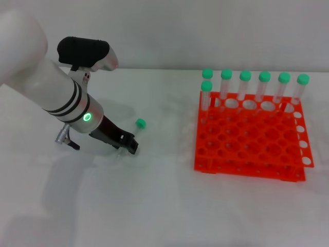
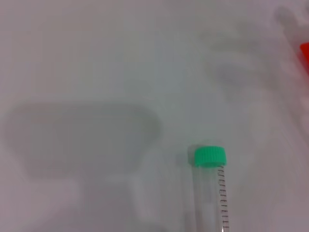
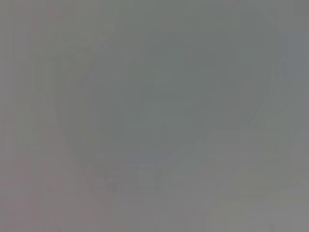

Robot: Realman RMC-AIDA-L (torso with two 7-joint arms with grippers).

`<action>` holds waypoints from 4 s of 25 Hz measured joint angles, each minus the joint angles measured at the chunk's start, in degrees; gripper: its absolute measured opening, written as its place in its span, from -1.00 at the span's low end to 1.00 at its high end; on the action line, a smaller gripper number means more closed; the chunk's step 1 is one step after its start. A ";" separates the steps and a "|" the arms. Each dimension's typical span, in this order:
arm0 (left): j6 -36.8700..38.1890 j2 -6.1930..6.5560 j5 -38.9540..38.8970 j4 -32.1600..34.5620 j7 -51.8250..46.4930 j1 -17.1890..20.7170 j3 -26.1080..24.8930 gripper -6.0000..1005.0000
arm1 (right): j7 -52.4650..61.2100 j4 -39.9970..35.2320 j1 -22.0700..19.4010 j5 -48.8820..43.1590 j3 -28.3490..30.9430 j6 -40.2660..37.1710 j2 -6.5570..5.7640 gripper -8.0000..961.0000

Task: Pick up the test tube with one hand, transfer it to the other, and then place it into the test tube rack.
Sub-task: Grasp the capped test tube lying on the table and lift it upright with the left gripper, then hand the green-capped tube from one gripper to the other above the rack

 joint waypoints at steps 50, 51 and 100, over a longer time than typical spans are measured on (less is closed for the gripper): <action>-28.76 -0.46 -81.10 4.46 68.39 20.10 7.34 -0.62 | 3.35 -0.69 -0.87 0.16 0.09 -0.06 -0.06 0.72; -25.41 -0.50 -87.44 3.23 74.93 20.99 7.39 -0.62 | 3.98 -0.70 -0.91 0.03 -0.02 -0.05 -0.08 0.72; 3.00 -1.49 -138.29 -11.99 115.84 17.88 52.63 -0.62 | 46.00 -21.83 1.93 -4.97 -48.10 31.34 -1.49 0.72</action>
